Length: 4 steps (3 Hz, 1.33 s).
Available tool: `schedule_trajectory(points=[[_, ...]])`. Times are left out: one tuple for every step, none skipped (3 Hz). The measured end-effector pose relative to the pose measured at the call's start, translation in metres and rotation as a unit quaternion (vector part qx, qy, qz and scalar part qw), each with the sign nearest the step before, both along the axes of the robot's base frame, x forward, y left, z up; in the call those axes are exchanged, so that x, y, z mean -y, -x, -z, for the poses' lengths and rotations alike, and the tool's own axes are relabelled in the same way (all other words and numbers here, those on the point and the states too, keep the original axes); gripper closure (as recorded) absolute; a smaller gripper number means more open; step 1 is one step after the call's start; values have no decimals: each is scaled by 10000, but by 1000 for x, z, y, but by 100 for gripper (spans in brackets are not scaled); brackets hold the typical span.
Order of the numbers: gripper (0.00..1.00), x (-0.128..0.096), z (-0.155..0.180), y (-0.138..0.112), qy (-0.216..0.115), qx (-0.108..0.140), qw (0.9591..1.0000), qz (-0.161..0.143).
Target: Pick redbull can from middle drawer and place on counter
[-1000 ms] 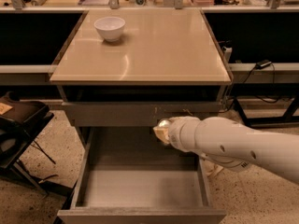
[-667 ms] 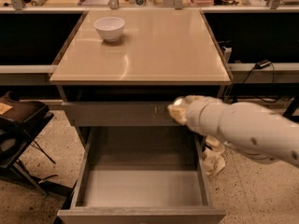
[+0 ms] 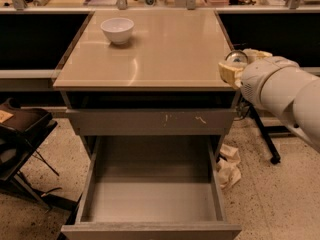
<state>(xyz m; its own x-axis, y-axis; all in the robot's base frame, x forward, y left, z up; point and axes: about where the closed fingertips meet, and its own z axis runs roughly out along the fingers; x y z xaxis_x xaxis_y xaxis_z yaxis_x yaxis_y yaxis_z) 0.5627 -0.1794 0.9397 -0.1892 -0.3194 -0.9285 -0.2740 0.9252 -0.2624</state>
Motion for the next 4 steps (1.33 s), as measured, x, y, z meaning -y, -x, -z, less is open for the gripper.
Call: schedule_trajectory(points=[[100, -38, -27, 1, 127, 385, 9992, -34], [100, -93, -40, -36, 31, 595, 9982, -82], [100, -128, -43, -114, -276, 517, 9983, -24], [100, -136, -78, -138, -394, 679, 9969, -17]])
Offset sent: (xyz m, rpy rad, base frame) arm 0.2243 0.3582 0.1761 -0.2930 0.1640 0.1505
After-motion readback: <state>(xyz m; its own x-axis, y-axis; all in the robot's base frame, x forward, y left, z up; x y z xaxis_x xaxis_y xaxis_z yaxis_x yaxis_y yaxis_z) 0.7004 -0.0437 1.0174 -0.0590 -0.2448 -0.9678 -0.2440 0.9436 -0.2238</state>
